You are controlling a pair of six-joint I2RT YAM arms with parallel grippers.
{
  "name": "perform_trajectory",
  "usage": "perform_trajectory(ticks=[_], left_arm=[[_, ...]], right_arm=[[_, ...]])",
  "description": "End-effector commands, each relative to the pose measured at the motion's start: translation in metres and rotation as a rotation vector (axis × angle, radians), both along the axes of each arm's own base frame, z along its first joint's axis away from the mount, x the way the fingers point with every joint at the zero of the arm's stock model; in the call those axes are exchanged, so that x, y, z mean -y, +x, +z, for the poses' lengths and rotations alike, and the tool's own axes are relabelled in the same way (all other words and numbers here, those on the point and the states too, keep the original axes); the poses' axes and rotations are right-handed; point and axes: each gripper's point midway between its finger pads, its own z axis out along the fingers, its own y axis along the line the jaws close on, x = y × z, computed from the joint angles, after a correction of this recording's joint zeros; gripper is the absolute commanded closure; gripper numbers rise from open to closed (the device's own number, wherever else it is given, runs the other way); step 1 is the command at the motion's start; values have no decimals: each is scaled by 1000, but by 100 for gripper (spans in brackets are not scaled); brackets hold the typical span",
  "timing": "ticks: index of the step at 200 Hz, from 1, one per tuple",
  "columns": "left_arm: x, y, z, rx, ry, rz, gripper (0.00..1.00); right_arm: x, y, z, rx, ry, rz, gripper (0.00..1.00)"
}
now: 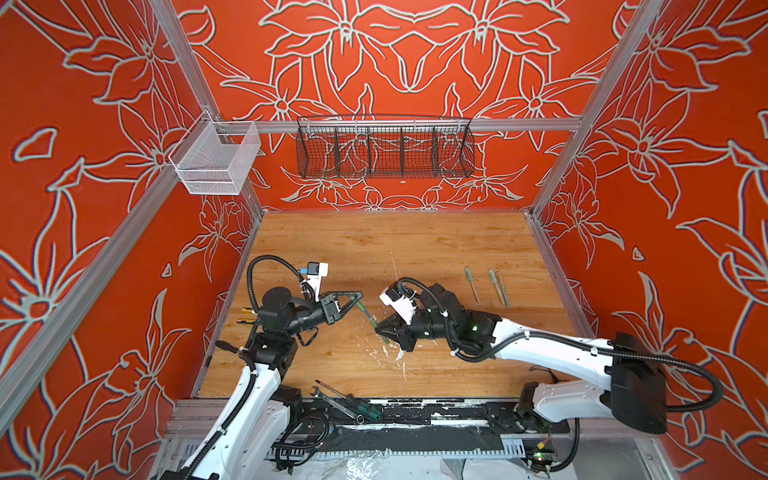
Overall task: Insert the pens into the pen caps
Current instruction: 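Push the green pen with the right gripper up into the dark green cap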
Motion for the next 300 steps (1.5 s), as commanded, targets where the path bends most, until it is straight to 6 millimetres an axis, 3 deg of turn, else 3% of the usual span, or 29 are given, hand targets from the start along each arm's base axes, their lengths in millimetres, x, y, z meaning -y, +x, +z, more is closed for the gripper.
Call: perform_trajectory(ticks=[1,74,213,224,253,268,300], left_arm=[[5,-5,0,16,-1,-34,100],[8,-6,3,25,-11,-50,100],[19,-11,-5,17,35,-76,100],[18,-10,-3,20,37,-67,87],[15,-8,7,45,41,-41,35],[13,-6,12,65,49,-24,18],[14,-5,22,97,55,-29,12]], right_arm=[[-5,10,21,40,37,-20,100],[-11,13,19,32,25,-14,100],[-16,34,36,33,23,-91,100],[-17,34,35,33,21,-88,100],[-16,33,29,25,19,-84,100],[-16,31,27,25,31,-79,100],[-13,27,26,40,58,-65,100]])
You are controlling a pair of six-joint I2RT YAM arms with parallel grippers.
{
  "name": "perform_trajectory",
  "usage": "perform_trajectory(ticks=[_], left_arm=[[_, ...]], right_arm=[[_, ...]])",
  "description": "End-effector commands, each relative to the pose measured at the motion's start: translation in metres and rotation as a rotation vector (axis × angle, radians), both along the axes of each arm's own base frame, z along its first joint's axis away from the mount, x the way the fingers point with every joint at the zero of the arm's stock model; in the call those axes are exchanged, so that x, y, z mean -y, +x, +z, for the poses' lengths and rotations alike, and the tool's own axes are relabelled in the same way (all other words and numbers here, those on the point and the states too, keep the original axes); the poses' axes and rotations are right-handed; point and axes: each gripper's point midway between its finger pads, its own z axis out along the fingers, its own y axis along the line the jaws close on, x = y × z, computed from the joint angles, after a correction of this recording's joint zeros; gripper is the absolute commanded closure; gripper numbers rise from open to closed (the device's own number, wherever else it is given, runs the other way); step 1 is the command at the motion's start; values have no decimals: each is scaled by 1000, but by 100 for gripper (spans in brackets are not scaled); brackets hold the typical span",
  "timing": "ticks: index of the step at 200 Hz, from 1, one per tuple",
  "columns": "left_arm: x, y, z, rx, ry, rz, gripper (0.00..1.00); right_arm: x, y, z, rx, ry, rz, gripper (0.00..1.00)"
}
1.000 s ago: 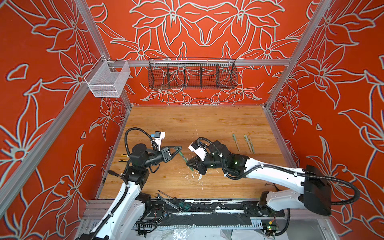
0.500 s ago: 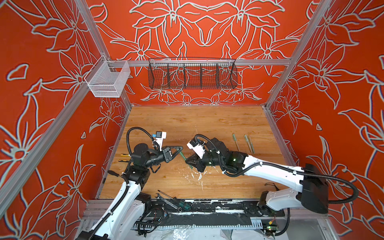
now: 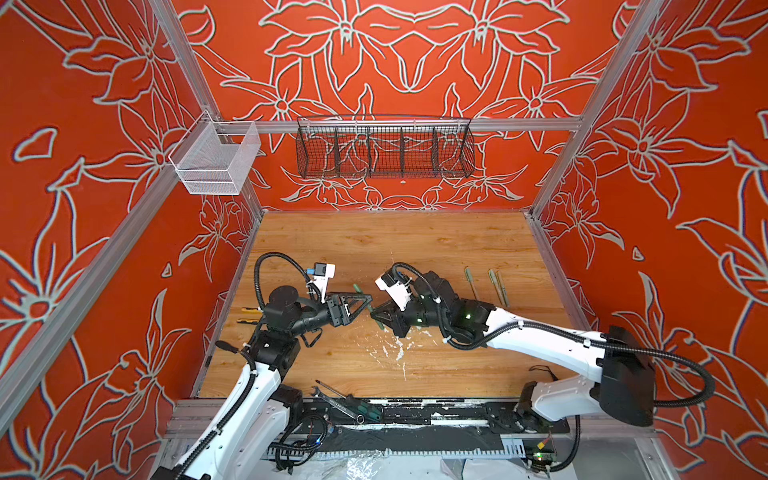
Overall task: Insert the pens into the pen caps
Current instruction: 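Push the green pen with the right gripper up into the dark green cap, then press the pen and cap together between both grippers to seat the cap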
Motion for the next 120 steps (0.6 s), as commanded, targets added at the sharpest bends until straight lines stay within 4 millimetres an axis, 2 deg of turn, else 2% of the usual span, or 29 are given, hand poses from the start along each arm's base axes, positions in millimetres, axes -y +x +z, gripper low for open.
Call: perform_trajectory(ticks=[1,34,53,99,120], left_arm=[[1,-2,19,68,2,-13,12],[5,-3,23,83,1,-54,15],[9,-5,25,85,-19,-88,21],[10,-6,26,83,-22,-99,52],[11,-5,26,79,-26,-106,58]], right_arm=[[0,-1,5,23,45,1,100],[-1,-7,14,54,116,37,100],[1,-4,20,76,155,23,100],[4,-5,35,127,225,18,100],[5,-7,41,146,247,28,100]])
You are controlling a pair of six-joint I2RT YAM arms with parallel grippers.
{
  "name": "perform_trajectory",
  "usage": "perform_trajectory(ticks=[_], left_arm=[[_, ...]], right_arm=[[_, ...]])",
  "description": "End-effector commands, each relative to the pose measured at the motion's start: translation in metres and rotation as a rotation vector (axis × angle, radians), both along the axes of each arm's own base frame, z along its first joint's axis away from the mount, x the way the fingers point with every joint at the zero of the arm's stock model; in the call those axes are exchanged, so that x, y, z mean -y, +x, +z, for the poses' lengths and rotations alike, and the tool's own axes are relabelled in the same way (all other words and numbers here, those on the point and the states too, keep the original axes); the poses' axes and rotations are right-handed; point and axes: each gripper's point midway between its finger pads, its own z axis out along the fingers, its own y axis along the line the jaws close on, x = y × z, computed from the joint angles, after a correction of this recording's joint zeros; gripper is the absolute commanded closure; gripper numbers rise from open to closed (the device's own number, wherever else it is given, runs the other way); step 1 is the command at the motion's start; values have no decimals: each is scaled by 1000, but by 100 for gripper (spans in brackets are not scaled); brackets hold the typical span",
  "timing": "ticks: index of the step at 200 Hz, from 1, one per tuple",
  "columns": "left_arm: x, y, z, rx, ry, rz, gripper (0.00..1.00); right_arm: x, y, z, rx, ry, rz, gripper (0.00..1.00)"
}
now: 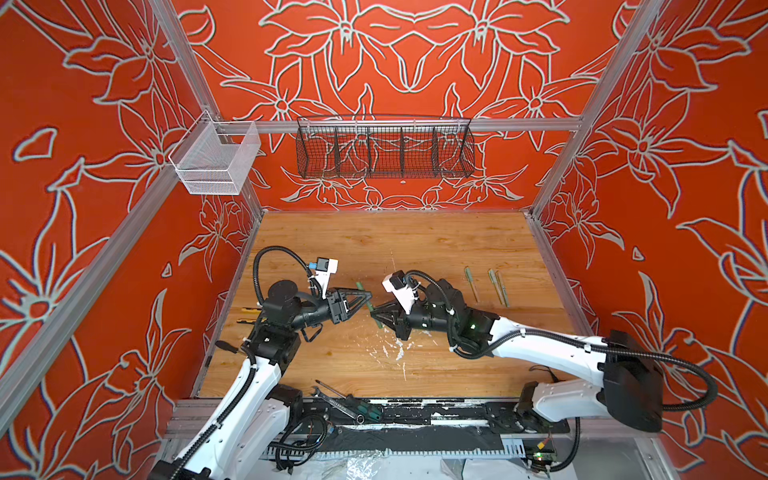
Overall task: Insert the pens into the pen caps
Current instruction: 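Press the pen and cap together between both grippers to seat the cap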
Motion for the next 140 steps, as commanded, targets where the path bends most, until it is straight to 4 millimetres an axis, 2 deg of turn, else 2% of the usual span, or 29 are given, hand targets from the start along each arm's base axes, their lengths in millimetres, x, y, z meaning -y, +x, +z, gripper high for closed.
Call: perform_trajectory(ticks=[1,28,80,140], left_arm=[[3,-3,12,44,-13,-35,58],[6,-5,16,50,-32,-68,63],[8,-6,17,57,-43,-87,81],[10,-7,15,51,-50,-100,85]], right_arm=[[1,-3,25,57,87,18,100],[2,-4,29,66,104,16,100],[-1,-2,35,68,122,16,100],[-5,5,39,67,136,-5,100]])
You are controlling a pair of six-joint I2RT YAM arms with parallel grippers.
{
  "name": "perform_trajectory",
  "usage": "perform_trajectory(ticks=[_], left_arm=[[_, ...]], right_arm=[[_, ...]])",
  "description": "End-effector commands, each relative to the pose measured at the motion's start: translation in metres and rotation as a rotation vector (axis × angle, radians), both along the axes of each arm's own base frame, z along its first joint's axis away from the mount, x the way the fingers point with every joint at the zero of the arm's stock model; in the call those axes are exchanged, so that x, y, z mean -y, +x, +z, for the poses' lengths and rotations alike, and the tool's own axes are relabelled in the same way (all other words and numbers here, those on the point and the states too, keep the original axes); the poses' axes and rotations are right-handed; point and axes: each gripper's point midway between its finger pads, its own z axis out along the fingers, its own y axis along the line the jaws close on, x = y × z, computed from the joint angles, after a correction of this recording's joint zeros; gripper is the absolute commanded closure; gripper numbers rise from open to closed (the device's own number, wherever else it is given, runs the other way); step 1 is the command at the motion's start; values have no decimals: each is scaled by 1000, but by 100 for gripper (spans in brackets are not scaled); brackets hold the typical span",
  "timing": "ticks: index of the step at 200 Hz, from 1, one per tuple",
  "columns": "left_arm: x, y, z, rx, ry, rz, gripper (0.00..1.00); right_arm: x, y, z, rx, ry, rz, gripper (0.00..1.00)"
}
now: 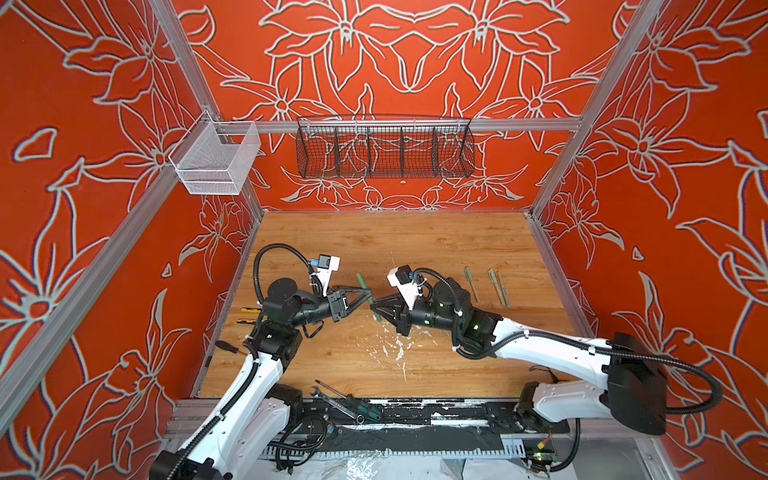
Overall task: Insert the pens into the pen caps
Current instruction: 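Press the pen and cap together between both grippers to seat the cap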
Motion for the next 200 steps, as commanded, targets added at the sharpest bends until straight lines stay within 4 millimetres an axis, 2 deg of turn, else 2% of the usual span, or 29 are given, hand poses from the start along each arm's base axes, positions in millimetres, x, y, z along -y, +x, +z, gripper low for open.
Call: perform_trajectory(ticks=[1,14,48,65,102,123,168,188,200], left_arm=[[4,-6,5,15,-18,-41,85],[4,-6,6,17,-19,-46,89],[6,-7,5,15,-19,-54,90],[6,-7,5,17,-19,-54,100],[5,-8,9,39,-13,-46,100],[5,-9,8,43,-12,-46,100],[5,-11,10,58,-16,-50,100],[4,-13,15,71,-16,-53,100],[4,-16,17,82,-13,-55,100]], right_arm=[[-5,2,16,32,49,4,100],[-7,2,16,33,49,11,100],[-9,6,15,26,49,0,100],[-11,7,14,20,45,-1,100],[-15,7,10,-5,36,9,100],[-16,7,7,-22,31,11,86],[-22,8,5,-51,7,25,70],[-26,9,3,-70,-11,32,68],[-26,10,2,-82,-16,29,71]])
